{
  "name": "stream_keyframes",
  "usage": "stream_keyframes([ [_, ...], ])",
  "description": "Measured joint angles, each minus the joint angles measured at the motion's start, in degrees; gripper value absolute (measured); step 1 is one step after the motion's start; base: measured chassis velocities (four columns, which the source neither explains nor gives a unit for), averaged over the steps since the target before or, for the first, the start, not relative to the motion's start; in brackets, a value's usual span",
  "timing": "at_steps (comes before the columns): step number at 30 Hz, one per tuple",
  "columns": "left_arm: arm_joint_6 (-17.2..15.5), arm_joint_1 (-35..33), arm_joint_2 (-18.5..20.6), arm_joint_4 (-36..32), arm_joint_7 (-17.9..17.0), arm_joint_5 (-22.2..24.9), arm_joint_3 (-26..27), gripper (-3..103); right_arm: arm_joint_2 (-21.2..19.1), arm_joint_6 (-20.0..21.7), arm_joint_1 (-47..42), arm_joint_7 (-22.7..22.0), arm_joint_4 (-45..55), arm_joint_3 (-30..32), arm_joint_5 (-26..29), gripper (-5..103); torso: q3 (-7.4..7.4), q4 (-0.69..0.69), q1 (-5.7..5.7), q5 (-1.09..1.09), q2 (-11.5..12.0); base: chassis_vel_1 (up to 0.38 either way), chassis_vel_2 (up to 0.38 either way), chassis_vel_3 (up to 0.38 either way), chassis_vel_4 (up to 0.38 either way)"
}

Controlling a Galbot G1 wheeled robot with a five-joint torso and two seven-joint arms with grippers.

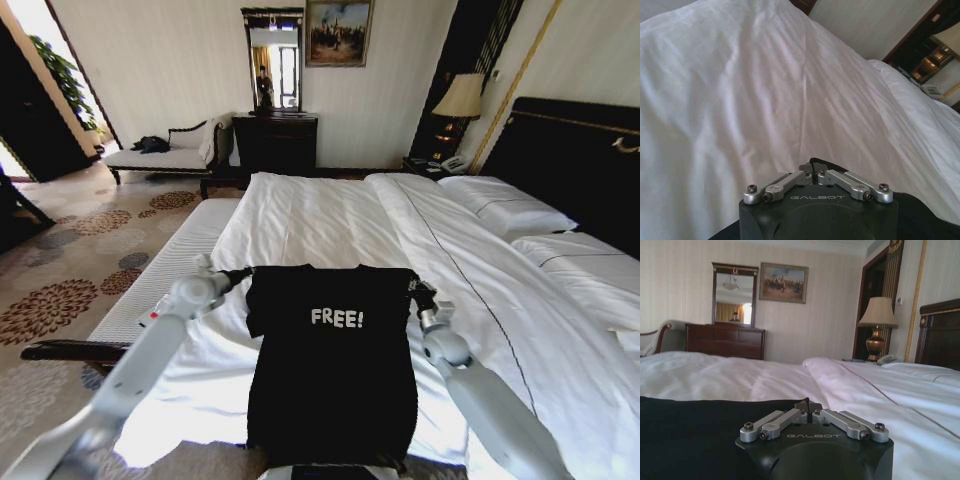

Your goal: Fold the clothes on the bed.

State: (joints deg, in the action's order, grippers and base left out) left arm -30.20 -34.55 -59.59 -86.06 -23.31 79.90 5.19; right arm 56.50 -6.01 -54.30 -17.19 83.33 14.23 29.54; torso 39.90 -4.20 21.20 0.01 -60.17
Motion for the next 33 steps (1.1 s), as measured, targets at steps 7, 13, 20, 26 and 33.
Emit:
stream_keyframes([
  [7,1.0,0.9,-4.6,4.3,0.3,-2.3,1.6,0,2.7,-2.1,3.8,-0.4,-4.4,-1.1,-0.7,0,0.01,0.01,0.01,0.02,0.0,0.000,0.000,0.000,0.000],
  [13,0.8,-1.3,-3.5,0.1,0.3,-1.4,5.0,0,1.2,-1.5,0.8,-0.1,0.5,2.6,1.0,0,-0.02,-0.01,-0.03,-0.01,0.0,0.000,0.000,0.000,0.000],
  [20,0.8,-1.3,-2.8,-1.6,0.4,-0.3,9.4,0,-0.1,0.0,1.0,0.0,4.4,4.0,3.5,0,-0.02,0.02,-0.02,-0.02,0.0,0.000,0.000,0.000,0.000],
  [26,1.6,2.0,-3.9,2.9,1.0,-1.9,5.6,0,-0.3,0.2,4.9,-0.3,-1.2,0.7,3.9,0,-0.02,0.00,-0.02,-0.01,0.0,0.000,0.000,0.000,0.000],
  [33,2.8,6.7,-7.4,12.9,1.6,-5.1,-1.0,0,2.7,-0.2,11.4,-1.1,-12.2,-6.8,4.1,0,0.00,-0.01,0.01,0.00,0.0,0.000,0.000,0.000,0.000],
])
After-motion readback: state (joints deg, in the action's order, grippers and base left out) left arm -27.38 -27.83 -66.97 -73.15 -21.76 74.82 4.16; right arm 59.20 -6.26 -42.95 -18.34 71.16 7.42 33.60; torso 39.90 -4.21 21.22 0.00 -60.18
